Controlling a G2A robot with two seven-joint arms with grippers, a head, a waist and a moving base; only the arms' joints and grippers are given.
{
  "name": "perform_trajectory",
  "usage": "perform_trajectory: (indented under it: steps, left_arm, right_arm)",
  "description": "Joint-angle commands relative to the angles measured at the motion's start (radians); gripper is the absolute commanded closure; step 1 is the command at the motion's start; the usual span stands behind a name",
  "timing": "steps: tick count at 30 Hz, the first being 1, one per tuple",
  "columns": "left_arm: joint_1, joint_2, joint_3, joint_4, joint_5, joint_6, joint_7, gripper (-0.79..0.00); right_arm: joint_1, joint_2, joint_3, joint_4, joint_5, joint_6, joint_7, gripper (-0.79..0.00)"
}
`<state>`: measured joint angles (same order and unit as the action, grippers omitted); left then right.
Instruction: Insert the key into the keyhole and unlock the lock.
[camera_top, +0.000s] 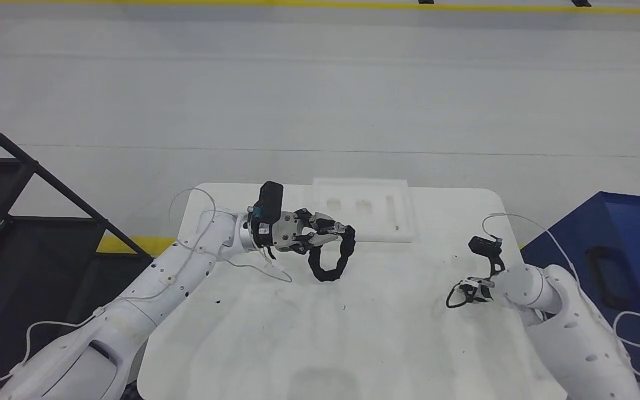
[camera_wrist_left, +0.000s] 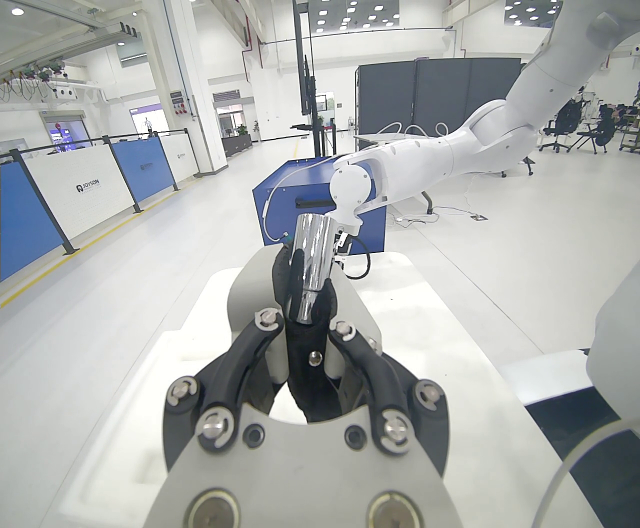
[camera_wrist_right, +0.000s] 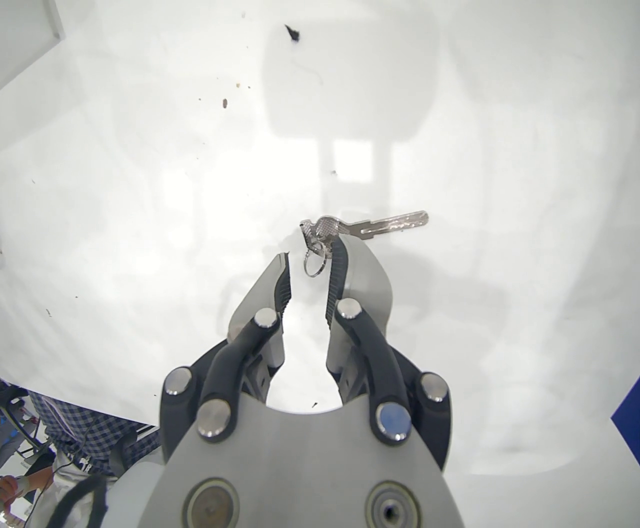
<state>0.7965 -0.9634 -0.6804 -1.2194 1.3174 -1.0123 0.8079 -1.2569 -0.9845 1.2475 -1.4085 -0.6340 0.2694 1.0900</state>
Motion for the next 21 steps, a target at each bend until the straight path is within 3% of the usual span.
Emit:
perform_trajectory:
  steps: [1,6,12,21]
  left_arm:
    - [0.0,0.0,0.0,0.0,0.0,0.0,0.0,0.0]
    - [0.0,0.0,0.0,0.0,0.0,0.0,0.0,0.0]
    - [0.0,0.0,0.0,0.0,0.0,0.0,0.0,0.0]
    - [0.0,0.0,0.0,0.0,0.0,0.0,0.0,0.0]
  right_arm:
    - [0.002,-0.001,-0.003,0.005,0.0,0.002,-0.002,-0.108]
    - [0.01,-0.004,-0.012,0.019,-0.007,0.015,-0.006,-0.003]
    - [0.006,-0.003,-0.012,-0.016,-0.02,0.006,-0.005,0.0]
    - [-0.03,0.014,0.006,-0.209,-0.138,-0.028,0.051,0.0]
